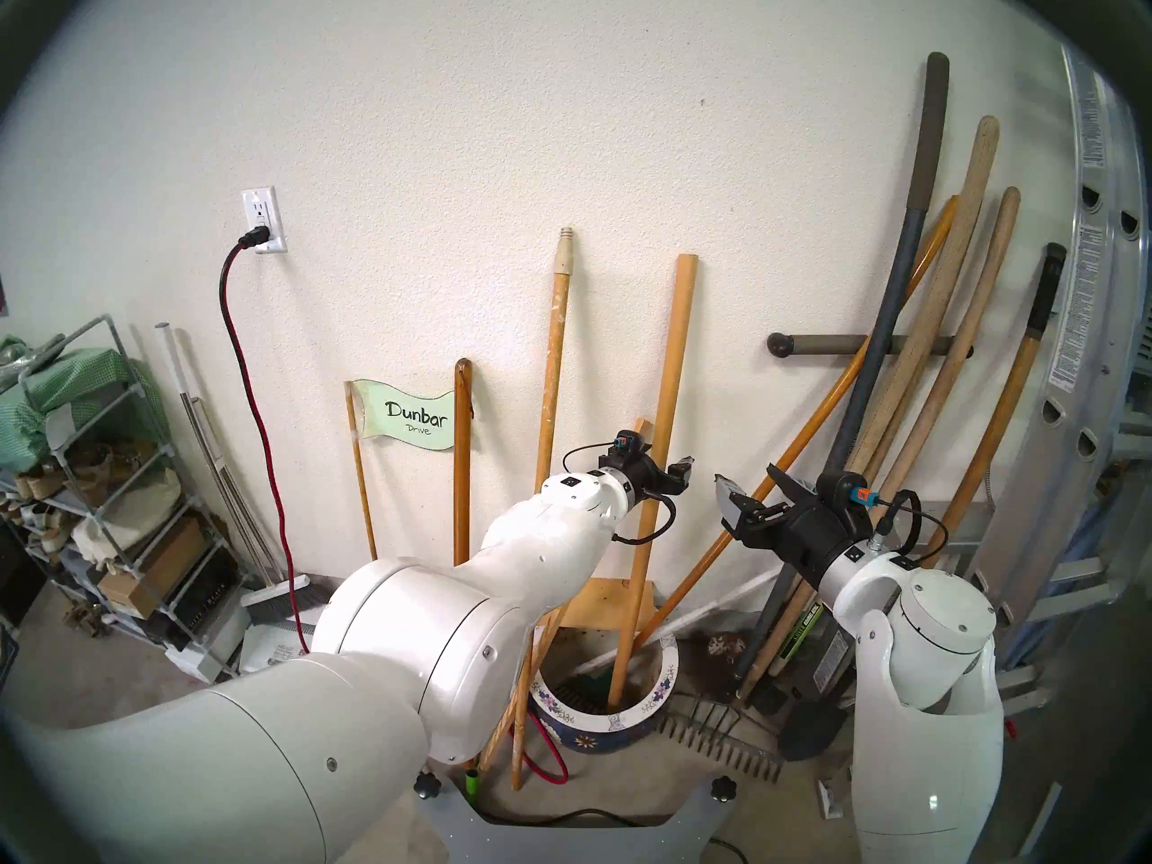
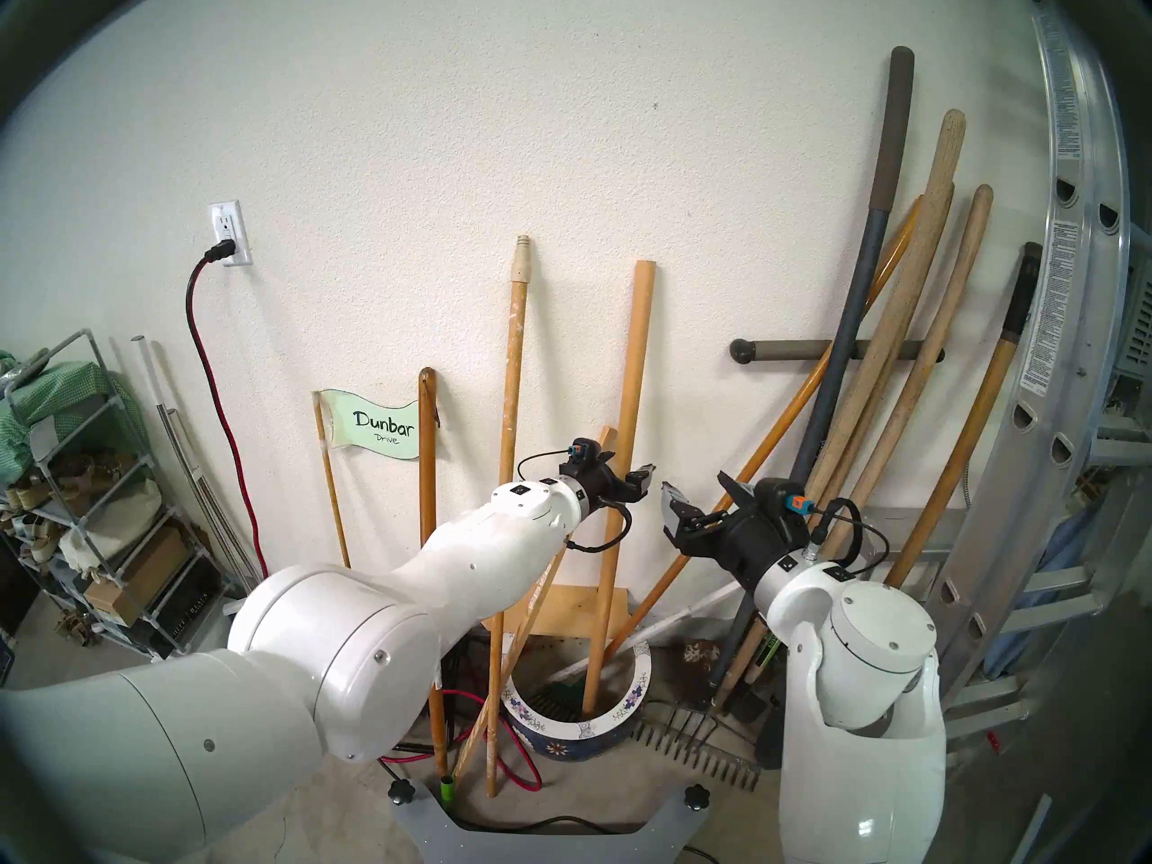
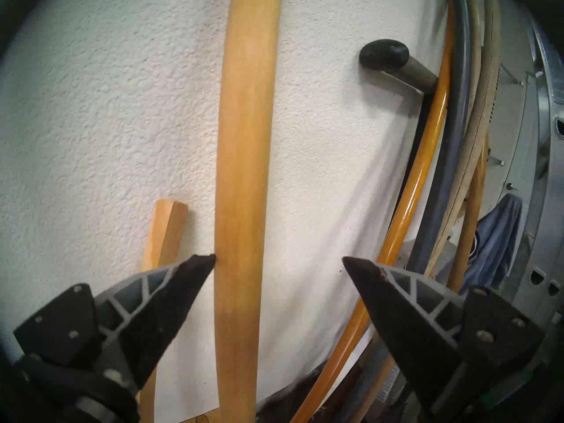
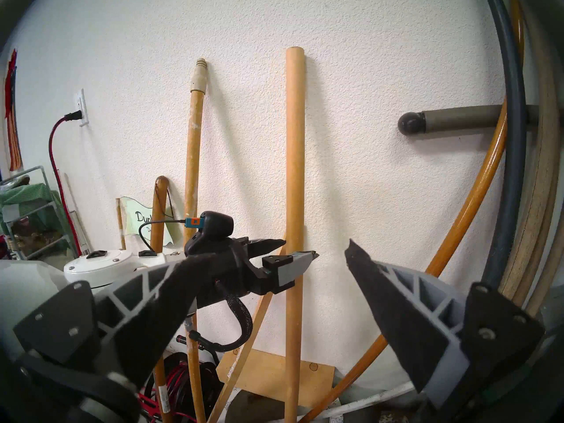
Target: Put wooden sticks into the pot
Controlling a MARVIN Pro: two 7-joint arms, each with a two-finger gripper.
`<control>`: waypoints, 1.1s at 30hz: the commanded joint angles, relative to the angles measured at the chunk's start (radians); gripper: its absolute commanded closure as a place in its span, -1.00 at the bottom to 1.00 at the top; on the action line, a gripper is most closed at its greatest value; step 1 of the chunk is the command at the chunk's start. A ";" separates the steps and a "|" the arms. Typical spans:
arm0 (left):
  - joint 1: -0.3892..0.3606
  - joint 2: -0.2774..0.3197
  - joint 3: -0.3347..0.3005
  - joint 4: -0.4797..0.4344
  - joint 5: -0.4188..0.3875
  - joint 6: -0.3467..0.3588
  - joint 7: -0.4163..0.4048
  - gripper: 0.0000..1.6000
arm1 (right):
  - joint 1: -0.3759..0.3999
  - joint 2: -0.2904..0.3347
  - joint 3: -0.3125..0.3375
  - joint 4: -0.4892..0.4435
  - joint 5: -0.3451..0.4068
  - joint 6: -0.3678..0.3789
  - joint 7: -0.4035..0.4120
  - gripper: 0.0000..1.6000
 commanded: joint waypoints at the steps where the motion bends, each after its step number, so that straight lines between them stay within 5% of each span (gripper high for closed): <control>1: 0.057 0.032 0.011 -0.087 0.019 -0.001 0.037 -1.00 | 0.000 0.002 0.000 -0.001 -0.001 0.001 0.001 -1.00; 33: 0.375 0.094 0.020 -0.635 -0.033 -0.026 -0.092 -1.00 | 0.000 0.001 0.000 0.000 0.000 0.000 0.000 -1.00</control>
